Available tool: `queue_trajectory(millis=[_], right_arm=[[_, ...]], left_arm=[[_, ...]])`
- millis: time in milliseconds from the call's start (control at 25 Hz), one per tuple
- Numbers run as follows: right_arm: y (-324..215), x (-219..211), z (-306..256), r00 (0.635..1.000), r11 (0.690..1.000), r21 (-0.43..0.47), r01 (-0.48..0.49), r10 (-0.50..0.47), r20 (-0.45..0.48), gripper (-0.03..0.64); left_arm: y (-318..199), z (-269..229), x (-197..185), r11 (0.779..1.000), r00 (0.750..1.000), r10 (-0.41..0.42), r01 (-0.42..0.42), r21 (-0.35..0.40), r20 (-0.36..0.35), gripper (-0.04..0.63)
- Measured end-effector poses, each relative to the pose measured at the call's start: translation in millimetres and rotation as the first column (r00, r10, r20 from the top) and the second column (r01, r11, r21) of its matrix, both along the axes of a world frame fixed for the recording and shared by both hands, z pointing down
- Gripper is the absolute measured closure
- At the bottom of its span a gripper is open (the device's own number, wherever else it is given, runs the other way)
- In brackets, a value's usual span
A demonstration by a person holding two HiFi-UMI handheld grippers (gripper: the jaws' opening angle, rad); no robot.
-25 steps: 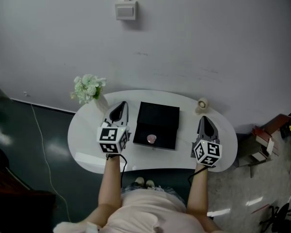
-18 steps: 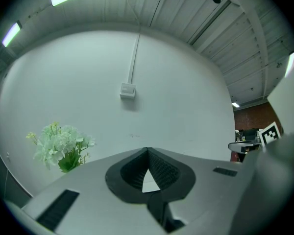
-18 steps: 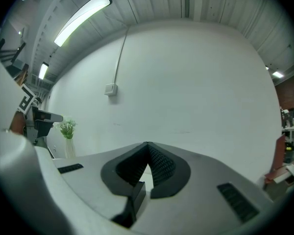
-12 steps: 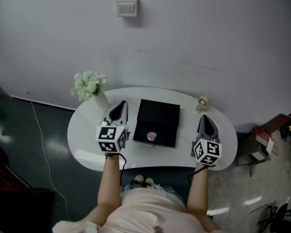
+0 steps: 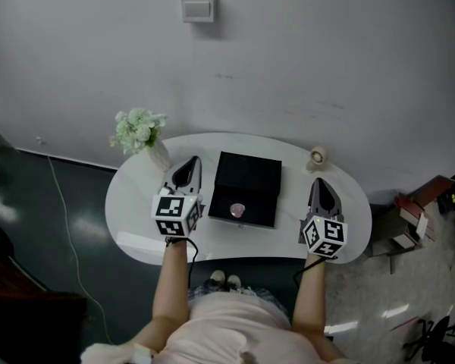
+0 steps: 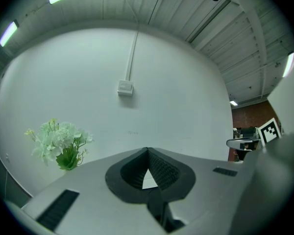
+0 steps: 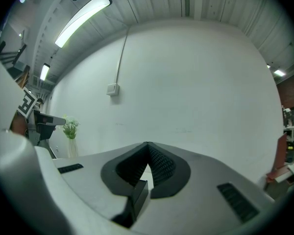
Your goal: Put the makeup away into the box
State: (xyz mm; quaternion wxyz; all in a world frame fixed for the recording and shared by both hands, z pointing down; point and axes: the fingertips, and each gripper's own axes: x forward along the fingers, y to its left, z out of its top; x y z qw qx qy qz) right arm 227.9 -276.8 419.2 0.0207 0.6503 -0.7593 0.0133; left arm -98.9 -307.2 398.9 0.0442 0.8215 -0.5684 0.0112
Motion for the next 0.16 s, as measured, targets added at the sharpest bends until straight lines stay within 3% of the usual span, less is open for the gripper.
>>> queue_trajectory(millis=[160], right_arm=[[0.0, -2.9, 0.8, 1.000, 1.000, -0.002, 0.003, -0.003, -0.002, 0.603]], left_arm=[[0.8, 0.6, -2.1, 1.000, 1.000, 0.001, -0.001, -0.002, -0.003, 0.571]])
